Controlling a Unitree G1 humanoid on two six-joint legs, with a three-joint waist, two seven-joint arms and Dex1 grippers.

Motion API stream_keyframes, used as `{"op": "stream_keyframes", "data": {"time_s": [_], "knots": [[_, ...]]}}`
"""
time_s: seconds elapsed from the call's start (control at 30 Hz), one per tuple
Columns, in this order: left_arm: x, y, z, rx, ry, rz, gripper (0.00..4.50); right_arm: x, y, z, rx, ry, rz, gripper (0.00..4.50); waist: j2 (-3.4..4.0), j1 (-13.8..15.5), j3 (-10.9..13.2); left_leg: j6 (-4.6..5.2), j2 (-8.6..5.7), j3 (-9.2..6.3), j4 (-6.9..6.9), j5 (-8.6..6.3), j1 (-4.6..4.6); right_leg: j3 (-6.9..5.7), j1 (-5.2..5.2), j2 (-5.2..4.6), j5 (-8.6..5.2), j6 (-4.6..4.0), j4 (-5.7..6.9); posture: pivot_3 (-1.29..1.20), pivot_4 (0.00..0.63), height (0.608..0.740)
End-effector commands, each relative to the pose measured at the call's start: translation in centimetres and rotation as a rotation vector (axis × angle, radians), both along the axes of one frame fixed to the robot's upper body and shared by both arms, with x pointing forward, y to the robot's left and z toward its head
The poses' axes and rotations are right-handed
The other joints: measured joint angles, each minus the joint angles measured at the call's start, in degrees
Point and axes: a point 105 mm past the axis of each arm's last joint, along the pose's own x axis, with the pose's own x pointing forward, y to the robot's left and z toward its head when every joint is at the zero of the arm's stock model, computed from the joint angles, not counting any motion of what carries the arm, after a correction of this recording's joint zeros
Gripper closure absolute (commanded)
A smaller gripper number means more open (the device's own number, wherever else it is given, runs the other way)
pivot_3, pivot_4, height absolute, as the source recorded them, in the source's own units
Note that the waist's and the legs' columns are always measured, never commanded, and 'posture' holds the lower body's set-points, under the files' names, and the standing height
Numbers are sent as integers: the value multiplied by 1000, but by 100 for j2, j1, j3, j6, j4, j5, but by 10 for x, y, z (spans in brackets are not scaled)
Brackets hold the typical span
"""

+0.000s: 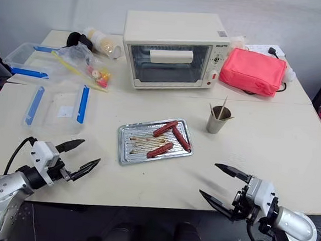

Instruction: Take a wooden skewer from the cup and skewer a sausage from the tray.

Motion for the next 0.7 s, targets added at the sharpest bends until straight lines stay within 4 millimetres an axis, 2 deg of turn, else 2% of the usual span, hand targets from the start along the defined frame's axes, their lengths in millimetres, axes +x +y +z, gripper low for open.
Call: {"op": "stream_keyframes", "data": {"time_s": [0.03, 0.1, 0.23, 0.33, 0.43, 0.57, 0.63, 0.7], "knots": [[-4, 4, 9, 47, -15, -16, 27, 3, 1, 7, -5, -32, -5, 0, 0, 2, 0, 0, -1, 0, 0, 0, -1, 0, 0, -1, 0, 0, -1, 0, 150, 740], [-7, 2, 12, 1, 5, -47, 27, 8, 1, 11, 5, -43, -17, 0, 0, 1, 0, 1, -1, 0, 0, 0, -2, 0, 0, -2, 0, 0, -3, 0, 150, 740], [-19, -9, 33, -164, 6, -203, 27, 9, -6, 19, 12, -31, -37, 0, 0, 12, 0, 1, -1, -6, 0, 0, -5, -3, 0, -6, -1, -1, -2, 0, 150, 740], [-23, -16, 46, -118, 4, -294, 27, 11, -34, 28, -57, -42, -121, 0, 3, 11, 2, 1, -1, -7, 0, 0, -6, -4, 1, -8, -1, -1, -5, 0, 150, 740], [-23, -23, 65, -159, -22, -342, 27, 6, -61, 34, -90, -45, -212, 0, 4, 27, 3, 4, -7, -7, 1, 2, -6, -5, 4, -9, -1, -1, -4, 0, 150, 740], [-18, -37, 70, -145, -17, -421, 27, -5, -103, 30, -155, -23, -344, 0, 5, 25, 3, 5, -6, -8, -2, 2, -4, -8, 9, -3, -1, -1, -10, 0, 150, 740], [-14, -43, 68, -135, -10, -451, 27, -5, -115, 30, -183, -12, -371, 0, 5, 17, 3, 6, -8, -4, -1, 3, -4, -6, 10, 0, -1, -1, -9, 0, 150, 740], [-19, -49, 62, -152, 85, -525, 27, 0, -119, 38, -194, -12, -363, 0, 10, -16, 2, 8, -10, 2, 1, 4, -1, -2, 10, 0, 0, 0, -4, 0, 150, 740]]}}
